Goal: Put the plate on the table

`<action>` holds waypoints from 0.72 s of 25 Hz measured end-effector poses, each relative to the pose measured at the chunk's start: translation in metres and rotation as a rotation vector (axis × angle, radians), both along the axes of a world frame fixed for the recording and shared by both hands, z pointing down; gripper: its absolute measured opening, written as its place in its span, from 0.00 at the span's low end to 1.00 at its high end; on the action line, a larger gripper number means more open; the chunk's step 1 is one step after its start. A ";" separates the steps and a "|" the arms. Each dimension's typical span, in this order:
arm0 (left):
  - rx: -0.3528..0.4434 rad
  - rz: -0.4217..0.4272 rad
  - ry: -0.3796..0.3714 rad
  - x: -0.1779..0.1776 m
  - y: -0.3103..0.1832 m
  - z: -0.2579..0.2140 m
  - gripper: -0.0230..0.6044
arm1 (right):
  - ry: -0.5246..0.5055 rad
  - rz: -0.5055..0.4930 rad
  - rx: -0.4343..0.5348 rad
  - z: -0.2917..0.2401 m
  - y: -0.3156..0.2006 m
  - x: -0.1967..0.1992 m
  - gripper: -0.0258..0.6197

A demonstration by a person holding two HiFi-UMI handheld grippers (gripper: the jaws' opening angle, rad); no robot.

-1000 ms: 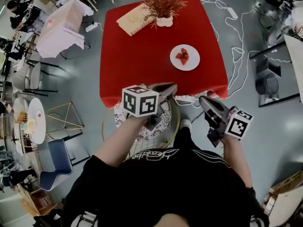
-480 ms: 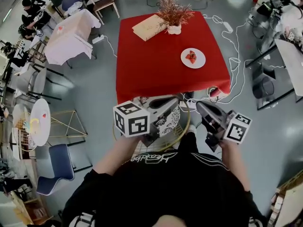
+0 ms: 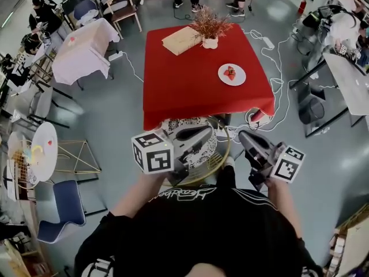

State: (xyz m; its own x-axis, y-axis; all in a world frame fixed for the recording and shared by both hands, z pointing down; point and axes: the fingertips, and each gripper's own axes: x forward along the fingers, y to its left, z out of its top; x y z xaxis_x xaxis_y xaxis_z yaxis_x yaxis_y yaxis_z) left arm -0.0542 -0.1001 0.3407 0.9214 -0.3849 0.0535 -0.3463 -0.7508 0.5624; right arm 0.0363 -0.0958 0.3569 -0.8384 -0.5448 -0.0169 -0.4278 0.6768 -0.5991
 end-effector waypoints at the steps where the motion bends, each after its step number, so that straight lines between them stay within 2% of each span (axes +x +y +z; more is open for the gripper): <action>1: 0.004 0.007 0.000 0.000 0.003 0.000 0.05 | 0.006 0.000 0.006 0.000 0.003 -0.002 0.05; 7: 0.011 0.064 -0.007 0.006 0.020 0.005 0.05 | 0.042 0.000 0.011 0.005 0.017 -0.010 0.05; 18: 0.026 0.099 0.013 0.005 0.018 0.004 0.05 | 0.080 0.019 0.007 0.000 0.008 -0.014 0.05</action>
